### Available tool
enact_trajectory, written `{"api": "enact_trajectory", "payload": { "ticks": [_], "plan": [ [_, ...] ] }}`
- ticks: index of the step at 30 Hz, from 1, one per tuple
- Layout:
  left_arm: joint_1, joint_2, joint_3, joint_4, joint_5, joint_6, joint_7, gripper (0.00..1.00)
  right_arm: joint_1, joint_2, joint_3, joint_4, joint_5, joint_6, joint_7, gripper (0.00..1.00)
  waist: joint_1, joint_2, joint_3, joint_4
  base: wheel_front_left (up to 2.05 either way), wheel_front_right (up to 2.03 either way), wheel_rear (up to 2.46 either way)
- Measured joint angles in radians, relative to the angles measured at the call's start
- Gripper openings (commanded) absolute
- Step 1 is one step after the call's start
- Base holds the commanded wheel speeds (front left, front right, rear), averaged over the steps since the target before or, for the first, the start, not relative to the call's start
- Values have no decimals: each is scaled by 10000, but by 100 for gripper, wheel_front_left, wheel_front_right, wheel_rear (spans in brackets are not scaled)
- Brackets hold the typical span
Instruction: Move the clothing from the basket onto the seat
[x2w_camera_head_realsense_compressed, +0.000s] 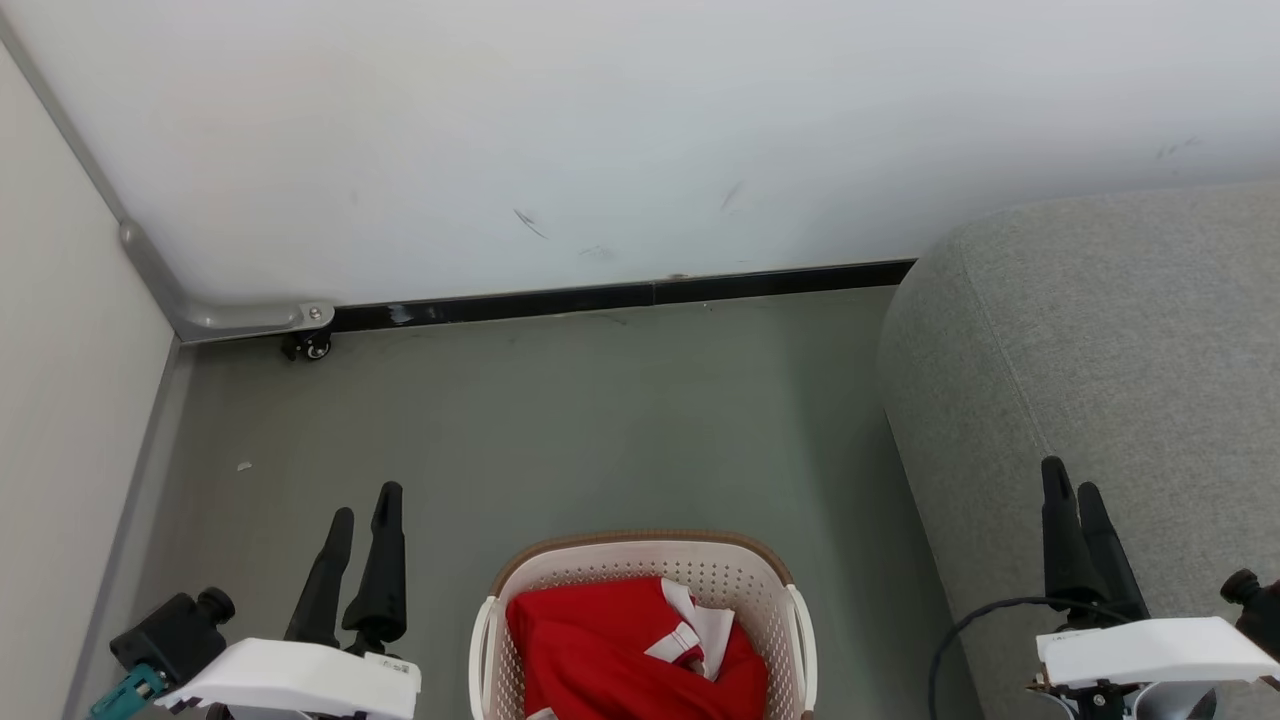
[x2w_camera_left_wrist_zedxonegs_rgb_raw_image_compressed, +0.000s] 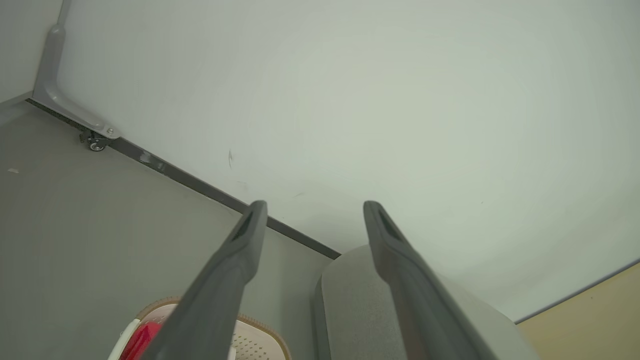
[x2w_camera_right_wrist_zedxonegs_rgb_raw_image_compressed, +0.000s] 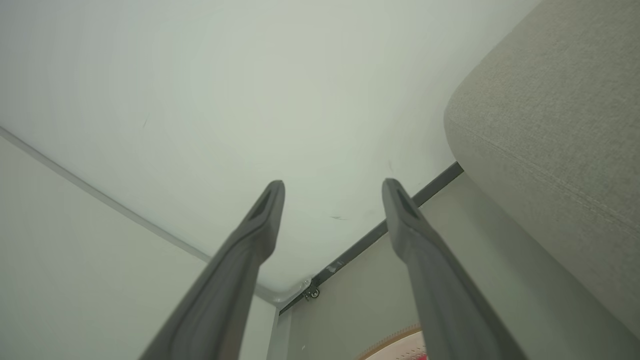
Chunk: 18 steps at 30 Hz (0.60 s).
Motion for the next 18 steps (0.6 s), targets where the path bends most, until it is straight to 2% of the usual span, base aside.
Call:
{"api": "enact_trajectory", "payload": {
  "ticks": [10,18],
  "plan": [
    [0,107,-518,-276,2161,255,-286,100,7,-8,63,-165,-1670,2,-322,100,-55,0,115,32,0,0,0],
    [2,136,-957,-305,3751,543,-608,100,6,-15,102,-182,-3499,2,-587,100,-66,0,198,52,0,0,0]
  ]
}}
